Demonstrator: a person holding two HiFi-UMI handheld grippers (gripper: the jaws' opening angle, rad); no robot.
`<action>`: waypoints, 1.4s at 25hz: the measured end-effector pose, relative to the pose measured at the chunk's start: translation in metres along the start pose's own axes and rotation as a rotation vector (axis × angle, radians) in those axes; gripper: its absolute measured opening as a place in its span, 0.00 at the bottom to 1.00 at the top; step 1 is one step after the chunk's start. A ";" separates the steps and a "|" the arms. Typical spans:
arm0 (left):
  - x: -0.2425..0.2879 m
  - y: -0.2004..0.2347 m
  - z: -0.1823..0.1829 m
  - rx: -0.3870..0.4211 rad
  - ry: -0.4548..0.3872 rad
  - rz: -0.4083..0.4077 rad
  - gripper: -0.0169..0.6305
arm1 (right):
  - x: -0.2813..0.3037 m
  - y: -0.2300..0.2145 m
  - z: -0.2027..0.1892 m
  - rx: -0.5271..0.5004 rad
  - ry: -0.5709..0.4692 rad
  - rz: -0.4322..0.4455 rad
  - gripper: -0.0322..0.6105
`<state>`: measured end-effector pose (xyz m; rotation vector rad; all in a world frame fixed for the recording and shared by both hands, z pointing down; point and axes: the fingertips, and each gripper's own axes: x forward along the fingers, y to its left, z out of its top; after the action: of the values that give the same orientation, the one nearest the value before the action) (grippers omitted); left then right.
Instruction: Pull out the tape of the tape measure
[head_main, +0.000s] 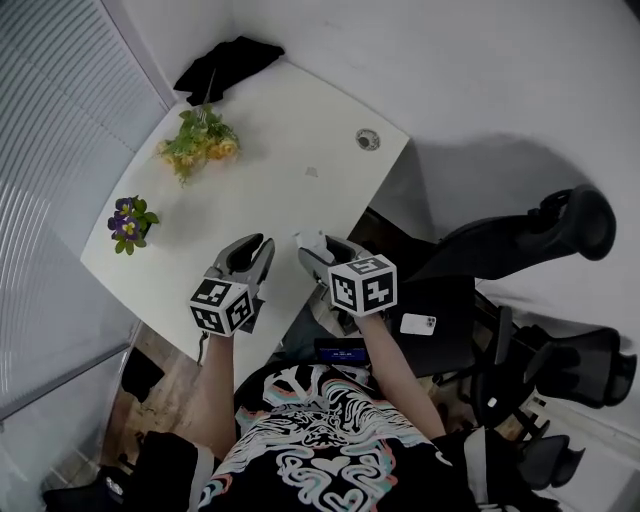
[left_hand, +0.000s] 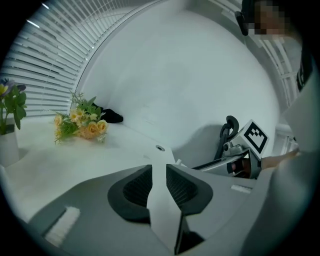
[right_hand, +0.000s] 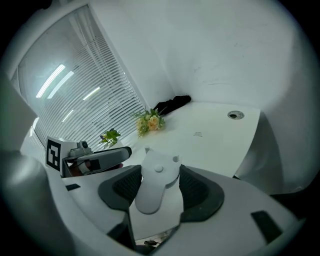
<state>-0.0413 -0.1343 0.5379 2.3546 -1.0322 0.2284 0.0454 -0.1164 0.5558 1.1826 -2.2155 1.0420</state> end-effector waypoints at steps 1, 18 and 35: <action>-0.002 -0.003 0.003 0.007 -0.007 -0.007 0.16 | -0.003 0.002 0.000 0.008 0.001 0.007 0.42; -0.032 -0.063 0.019 0.110 -0.043 -0.192 0.17 | -0.045 0.047 -0.004 0.008 0.017 0.093 0.42; -0.046 -0.086 0.028 0.121 -0.094 -0.309 0.17 | -0.062 0.068 -0.008 0.024 0.034 0.212 0.42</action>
<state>-0.0135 -0.0736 0.4616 2.6161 -0.6974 0.0646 0.0228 -0.0540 0.4915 0.9469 -2.3467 1.1640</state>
